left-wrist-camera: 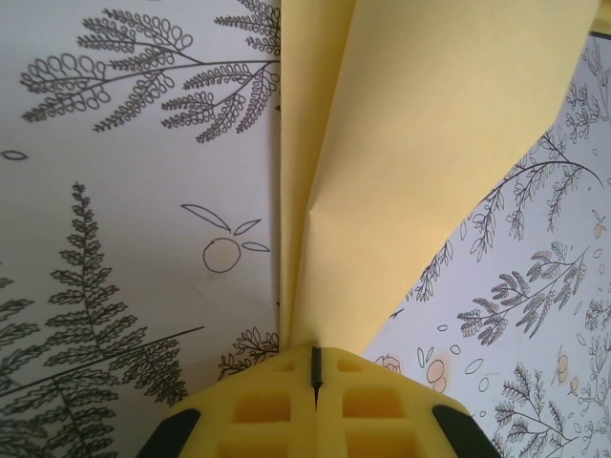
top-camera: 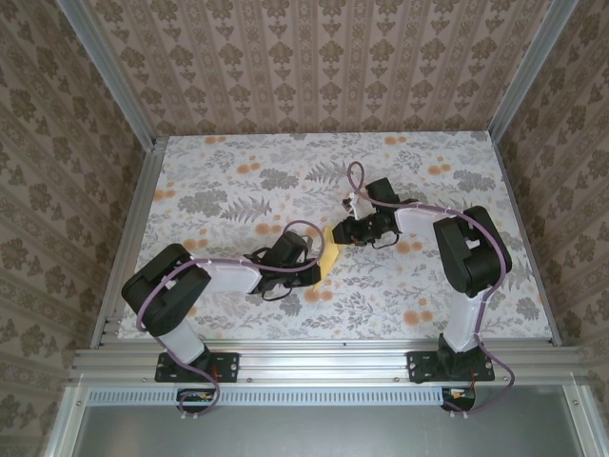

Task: Fold a paper plane with a square sheet of paper (pick it up from the middle)
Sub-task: Fold the wing for the fifth time at the center of the table.

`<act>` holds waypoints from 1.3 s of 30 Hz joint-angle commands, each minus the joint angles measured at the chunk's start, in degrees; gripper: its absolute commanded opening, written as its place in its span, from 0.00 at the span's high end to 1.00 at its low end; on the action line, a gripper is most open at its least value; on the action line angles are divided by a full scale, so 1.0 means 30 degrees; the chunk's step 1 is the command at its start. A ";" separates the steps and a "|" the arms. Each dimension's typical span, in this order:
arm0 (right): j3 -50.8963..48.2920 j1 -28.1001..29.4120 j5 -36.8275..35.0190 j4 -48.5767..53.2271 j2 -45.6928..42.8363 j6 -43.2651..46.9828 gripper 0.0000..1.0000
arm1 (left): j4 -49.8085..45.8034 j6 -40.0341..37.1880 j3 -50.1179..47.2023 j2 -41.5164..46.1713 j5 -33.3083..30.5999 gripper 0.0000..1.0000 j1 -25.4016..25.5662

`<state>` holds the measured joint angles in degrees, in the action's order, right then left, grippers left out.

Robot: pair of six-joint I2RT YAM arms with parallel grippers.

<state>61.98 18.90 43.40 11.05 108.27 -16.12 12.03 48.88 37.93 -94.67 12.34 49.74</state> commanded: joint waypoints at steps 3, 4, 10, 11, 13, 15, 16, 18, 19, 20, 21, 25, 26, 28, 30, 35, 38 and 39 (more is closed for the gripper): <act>0.0165 0.0004 0.0100 -0.0271 0.0497 0.0431 0.83 | -0.2231 -0.0268 -0.0009 -0.0643 -0.0275 0.96 -0.0224; 0.0227 -0.0018 -0.0144 -0.0220 0.0632 0.0447 0.85 | -0.2253 -0.0296 0.0028 -0.0644 -0.0259 0.96 -0.0216; 0.0682 0.0002 -0.1137 -0.0020 0.1239 0.0379 0.88 | -0.2385 -0.0466 0.0100 -0.0501 -0.0154 0.95 -0.0202; 0.0746 0.0009 -0.1207 0.0022 0.1312 0.0371 0.88 | -0.2376 -0.0502 0.0100 -0.0486 -0.0129 0.94 -0.0209; 0.0871 -0.0010 -0.1380 0.0036 0.1519 0.0294 0.88 | -0.2485 -0.0614 0.0151 -0.0335 -0.0127 0.94 -0.0202; 0.0948 -0.0008 -0.1483 0.0095 0.1672 0.0300 0.88 | -0.2643 -0.0759 0.0158 -0.0166 -0.0157 0.93 -0.0230; 0.0984 -0.0001 -0.1523 0.0102 0.1721 0.0250 0.88 | -0.2718 -0.0845 0.0187 -0.0067 -0.0150 0.92 -0.0231; 0.1050 0.0009 -0.1629 0.0124 0.1869 0.0224 0.88 | -0.2897 -0.1008 0.0215 0.0084 -0.0100 0.91 -0.0231; 0.1125 -0.0001 -0.1691 0.0205 0.1908 0.0224 0.87 | -0.3003 -0.1085 0.0246 0.0158 -0.0096 0.91 -0.0247; 0.1163 -0.0001 -0.1706 0.0185 0.1977 0.0210 0.87 | -0.3108 -0.1133 0.0260 0.0204 -0.0099 0.91 -0.0274; 0.1201 -0.0006 -0.1688 0.0194 0.2051 0.0191 0.86 | -0.3188 -0.1205 0.0275 0.0252 -0.0084 0.91 -0.0263; 0.1422 0.0000 -0.1721 0.0430 0.2343 0.0100 0.83 | -0.3172 -0.1351 0.0217 0.0535 0.0028 0.90 -0.0389; 0.1459 0.0015 -0.1714 0.0466 0.2417 0.0110 0.83 | -0.3056 -0.1353 0.0217 0.0612 0.0151 0.89 -0.0436; 0.1499 0.0000 -0.1721 0.0563 0.2548 0.0100 0.81 | -0.2680 -0.1353 0.0272 0.0837 0.0418 0.88 -0.0552; 0.1519 0.0008 -0.1773 0.0634 0.2585 0.0101 0.81 | -0.2347 -0.1324 0.0378 0.1045 0.0625 0.86 -0.0658; 0.1721 0.0021 -0.2093 0.1014 0.2838 0.0095 0.80 | -0.0205 -0.0815 0.0451 0.1174 0.1545 0.81 -0.1072; 0.1968 0.0050 -0.2386 0.1438 0.3163 0.0041 0.79 | 0.0681 -0.0527 0.0773 0.1011 0.1688 0.79 -0.1322; 0.2039 0.0056 -0.2557 0.1593 0.3260 0.0041 0.79 | 0.0870 -0.0505 0.0933 0.0871 0.1714 0.79 -0.1362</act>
<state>66.96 18.90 39.38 13.43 115.44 -15.66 10.98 46.57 38.92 -92.60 15.90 46.35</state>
